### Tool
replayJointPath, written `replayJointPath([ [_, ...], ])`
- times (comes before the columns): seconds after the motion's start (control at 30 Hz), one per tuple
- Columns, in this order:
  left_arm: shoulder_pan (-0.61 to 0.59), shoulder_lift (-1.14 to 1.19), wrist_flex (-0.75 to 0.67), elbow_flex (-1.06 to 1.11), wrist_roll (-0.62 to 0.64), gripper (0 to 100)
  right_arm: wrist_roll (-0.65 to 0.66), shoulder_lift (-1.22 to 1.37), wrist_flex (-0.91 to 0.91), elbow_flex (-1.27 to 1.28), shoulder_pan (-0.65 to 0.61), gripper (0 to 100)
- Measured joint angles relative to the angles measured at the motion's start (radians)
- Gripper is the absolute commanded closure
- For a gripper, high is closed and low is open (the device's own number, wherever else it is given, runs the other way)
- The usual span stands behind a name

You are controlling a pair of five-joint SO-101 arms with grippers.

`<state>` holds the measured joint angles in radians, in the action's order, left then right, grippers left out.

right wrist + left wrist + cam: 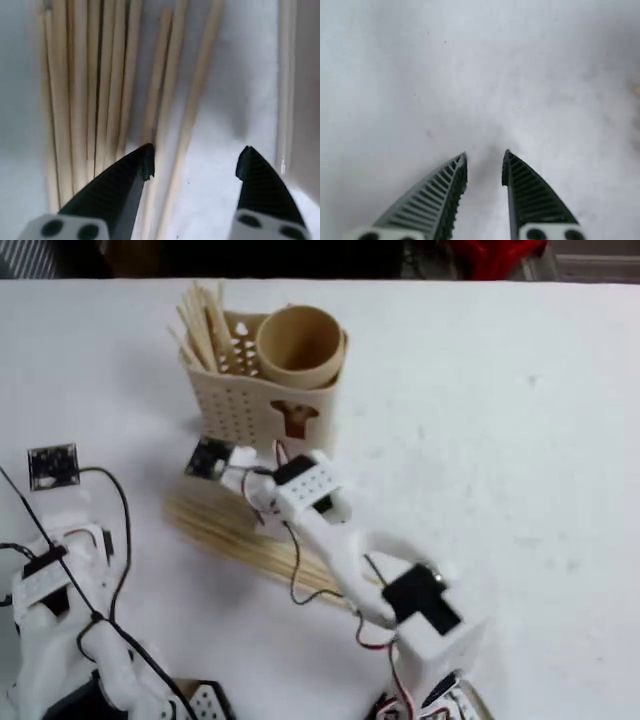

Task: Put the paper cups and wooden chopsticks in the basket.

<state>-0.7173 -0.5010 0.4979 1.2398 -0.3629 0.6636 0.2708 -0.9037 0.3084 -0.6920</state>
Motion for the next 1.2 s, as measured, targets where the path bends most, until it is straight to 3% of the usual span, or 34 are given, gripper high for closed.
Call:
replayJointPath([
  [0.17,0.000,0.000,0.000,0.000,0.000,87,-0.002,0.077,0.002,-0.060,0.003,98.8],
  [0.47,0.000,0.000,0.000,0.000,0.000,87,-0.123,0.008,-0.058,-0.069,0.005,98.2],
  [0.9,0.000,0.000,0.000,0.000,0.000,87,-0.222,-0.678,-0.086,0.204,0.009,98.0],
  [1.0,0.000,0.000,0.000,0.000,0.000,87,-0.206,-0.704,-0.086,0.213,-0.025,97.2],
  [1.2,0.000,0.000,0.000,0.000,0.000,87,-0.192,-0.554,-0.048,0.213,-0.026,84.4],
])
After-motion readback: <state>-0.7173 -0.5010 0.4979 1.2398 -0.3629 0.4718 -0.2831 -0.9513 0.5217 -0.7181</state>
